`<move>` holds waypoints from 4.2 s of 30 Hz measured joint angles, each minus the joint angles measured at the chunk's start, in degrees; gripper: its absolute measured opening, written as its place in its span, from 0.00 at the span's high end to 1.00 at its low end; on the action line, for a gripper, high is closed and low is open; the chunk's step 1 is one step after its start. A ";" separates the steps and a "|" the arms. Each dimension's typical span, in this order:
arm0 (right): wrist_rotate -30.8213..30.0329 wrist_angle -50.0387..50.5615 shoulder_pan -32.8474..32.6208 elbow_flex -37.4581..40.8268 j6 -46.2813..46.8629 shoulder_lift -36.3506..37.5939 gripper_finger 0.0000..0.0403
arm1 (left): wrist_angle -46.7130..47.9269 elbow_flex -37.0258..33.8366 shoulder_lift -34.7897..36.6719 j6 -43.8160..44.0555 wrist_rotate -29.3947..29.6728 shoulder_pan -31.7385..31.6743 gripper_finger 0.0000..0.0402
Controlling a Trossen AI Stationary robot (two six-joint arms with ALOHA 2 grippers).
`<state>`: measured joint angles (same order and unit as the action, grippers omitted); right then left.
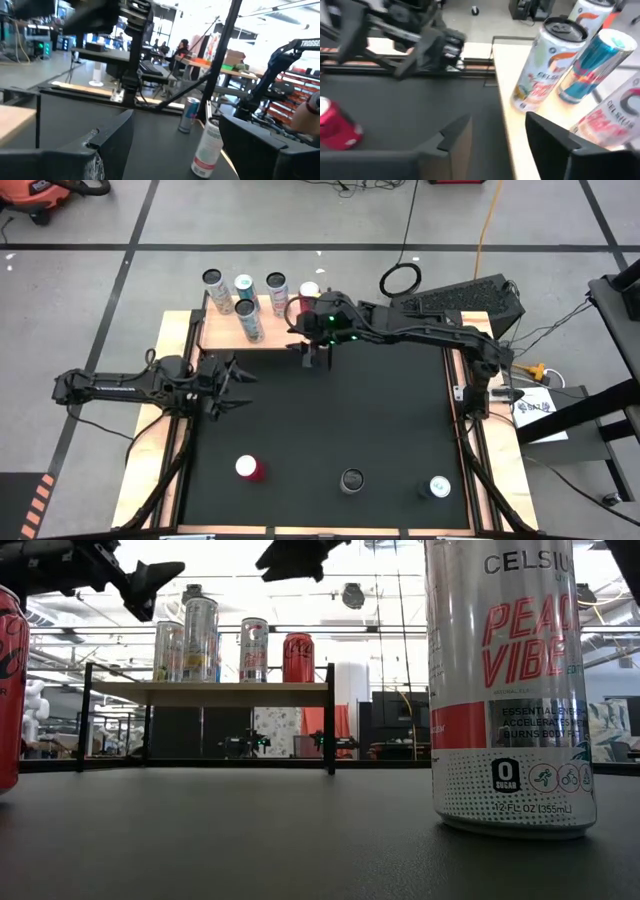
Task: Place canned beverage on shelf
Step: Put the white yellow soda can on the shelf aligned with the white yellow soda can
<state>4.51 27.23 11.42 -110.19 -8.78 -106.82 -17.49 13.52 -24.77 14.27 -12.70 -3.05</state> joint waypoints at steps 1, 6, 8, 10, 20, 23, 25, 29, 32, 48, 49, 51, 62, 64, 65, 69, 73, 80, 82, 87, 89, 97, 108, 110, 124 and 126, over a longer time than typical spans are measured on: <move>-0.01 -1.16 0.39 0.00 -0.95 -0.54 0.61 | 0.71 0.00 0.05 0.08 -0.24 0.16 0.27; 0.02 -8.70 2.39 0.00 -4.25 -3.57 0.70 | 3.26 0.00 0.04 1.95 -0.64 0.20 0.27; 0.05 -12.12 3.25 0.00 -4.50 -4.95 0.72 | 3.47 0.00 0.04 1.98 -0.87 0.20 0.27; 0.17 -14.59 4.03 0.00 -4.33 -6.09 0.73 | 3.46 0.00 0.05 1.98 -1.19 0.20 0.27; 0.94 -25.59 6.13 0.00 -5.05 -10.38 0.82 | 3.42 0.00 0.05 1.92 -1.65 0.20 0.27; 1.72 -28.75 6.44 0.00 -5.14 -11.83 0.86 | 3.47 0.00 0.04 1.92 -1.67 0.20 0.27; 1.68 -29.89 6.52 0.00 -5.20 -12.69 0.89 | 3.47 0.00 0.05 1.93 -1.67 0.20 0.27; 1.62 -30.14 6.52 0.00 -5.20 -13.78 0.95 | 3.47 0.00 0.04 1.95 -1.67 0.20 0.27; 1.64 -30.35 6.54 0.00 -5.16 -14.10 0.99 | 3.45 0.00 0.06 1.96 -1.67 0.20 0.27; 5.23 -31.75 6.86 0.00 -3.89 -15.48 1.00 | 2.86 0.00 0.04 3.49 -1.27 0.20 0.27; 6.12 -31.74 6.89 0.00 -3.90 -15.48 1.00 | 2.86 0.00 0.05 3.49 -1.20 0.20 0.27; 6.64 -31.84 6.89 0.00 -3.64 -15.48 1.00 | 2.86 0.00 0.06 3.49 -0.92 0.20 0.27; 7.69 -32.56 6.95 0.00 -2.84 -15.44 1.00 | 2.94 0.00 0.07 3.45 1.85 0.20 0.27; 7.58 -32.58 6.97 0.00 -2.84 -15.43 1.00 | 3.04 0.00 0.00 2.85 4.70 0.20 0.27; 7.42 -32.54 6.99 0.00 -2.84 -15.31 1.00 | 3.05 0.00 -0.30 1.88 5.55 0.17 0.27; 4.33 -28.57 7.08 0.02 -4.60 -13.04 1.00 | 2.11 0.00 -1.66 -2.43 6.40 0.18 0.27; 1.31 -22.84 7.11 0.00 -7.08 -9.59 1.00 | 1.39 0.04 -3.60 -2.78 11.19 0.18 0.27; 1.31 -16.18 7.13 0.02 -7.39 -5.86 1.00 | -0.84 0.04 -9.14 -4.51 27.52 0.14 0.27; 1.31 -14.20 7.13 0.02 -7.46 -4.73 1.00 | -3.29 0.04 -10.63 -4.72 29.21 0.14 0.27; 1.30 -9.59 7.15 0.02 -8.63 -2.48 1.00 | -8.01 0.07 -13.66 -6.20 34.40 0.14 0.27; 1.31 -8.24 7.15 0.02 -8.63 -1.37 1.00 | -7.49 0.08 -14.51 -6.21 37.27 0.14 0.27; 1.44 -5.61 7.15 0.02 -8.61 1.36 1.00 | -7.86 0.07 -17.36 -8.22 45.53 0.14 0.27; 1.46 -3.58 7.15 0.00 -8.50 1.79 1.00 | -10.54 0.07 -18.26 -10.36 39.78 -3.11 0.27; 1.46 -3.18 7.15 0.00 -8.50 1.79 1.00 | -10.50 0.07 -18.29 -10.60 38.95 -4.32 0.27; 1.49 -1.49 7.15 0.01 -8.59 1.77 1.00 | -10.53 0.04 -18.29 -11.65 30.97 -13.72 0.27; 1.49 -1.50 7.15 0.00 -8.59 1.77 1.00 | -10.41 0.04 -18.29 -11.62 30.53 -14.80 0.27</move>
<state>6.00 25.74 18.57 -110.19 -17.37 -105.06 -27.90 13.56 -43.07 2.65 17.83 -17.85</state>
